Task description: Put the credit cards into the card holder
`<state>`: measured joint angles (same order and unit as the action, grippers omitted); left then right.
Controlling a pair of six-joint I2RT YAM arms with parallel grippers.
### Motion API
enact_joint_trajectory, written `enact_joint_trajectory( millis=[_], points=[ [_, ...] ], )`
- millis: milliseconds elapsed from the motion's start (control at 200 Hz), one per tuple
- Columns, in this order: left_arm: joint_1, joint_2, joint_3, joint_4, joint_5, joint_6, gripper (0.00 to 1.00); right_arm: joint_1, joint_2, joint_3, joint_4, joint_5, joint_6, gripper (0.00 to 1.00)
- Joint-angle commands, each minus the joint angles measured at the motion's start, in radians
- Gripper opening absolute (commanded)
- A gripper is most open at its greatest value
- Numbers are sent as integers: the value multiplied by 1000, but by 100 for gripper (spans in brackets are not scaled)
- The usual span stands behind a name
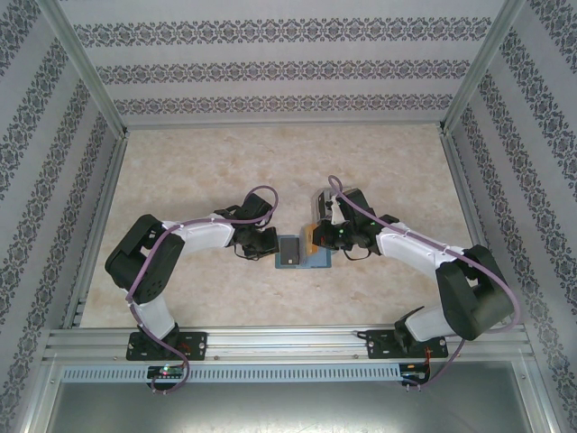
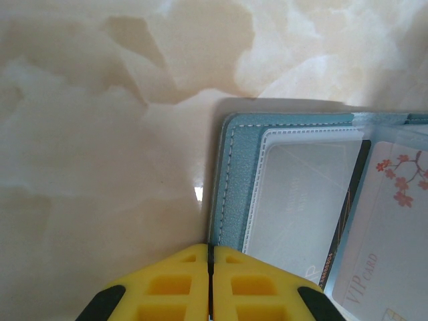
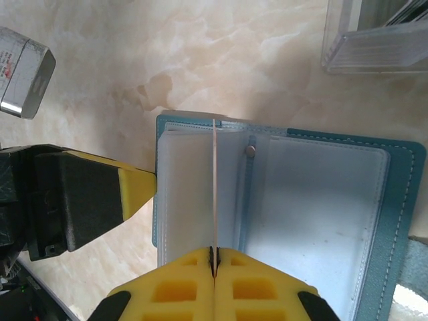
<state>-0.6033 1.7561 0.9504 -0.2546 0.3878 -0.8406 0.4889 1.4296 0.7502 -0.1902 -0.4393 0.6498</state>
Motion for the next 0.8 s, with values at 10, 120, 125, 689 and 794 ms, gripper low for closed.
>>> enact_joint_trajectory(
  millis=[10,120,125,689,794],
  points=[
    [-17,-11,15,-9,2,15,8,10,10,26,7,-18,-1,5],
    [-17,-10,16,-10,3,15,8,11,13,23,12,-22,-1,5],
    [-18,-10,17,-10,3,15,8,11,13,23,12,-22,-1,5],
    [-18,-15,15,-12,3,16,8,16,26,30,6,-19,-2,5],
    [-18,-14,18,-13,3,17,8,15,26,33,4,-16,-2,5]
  ],
)
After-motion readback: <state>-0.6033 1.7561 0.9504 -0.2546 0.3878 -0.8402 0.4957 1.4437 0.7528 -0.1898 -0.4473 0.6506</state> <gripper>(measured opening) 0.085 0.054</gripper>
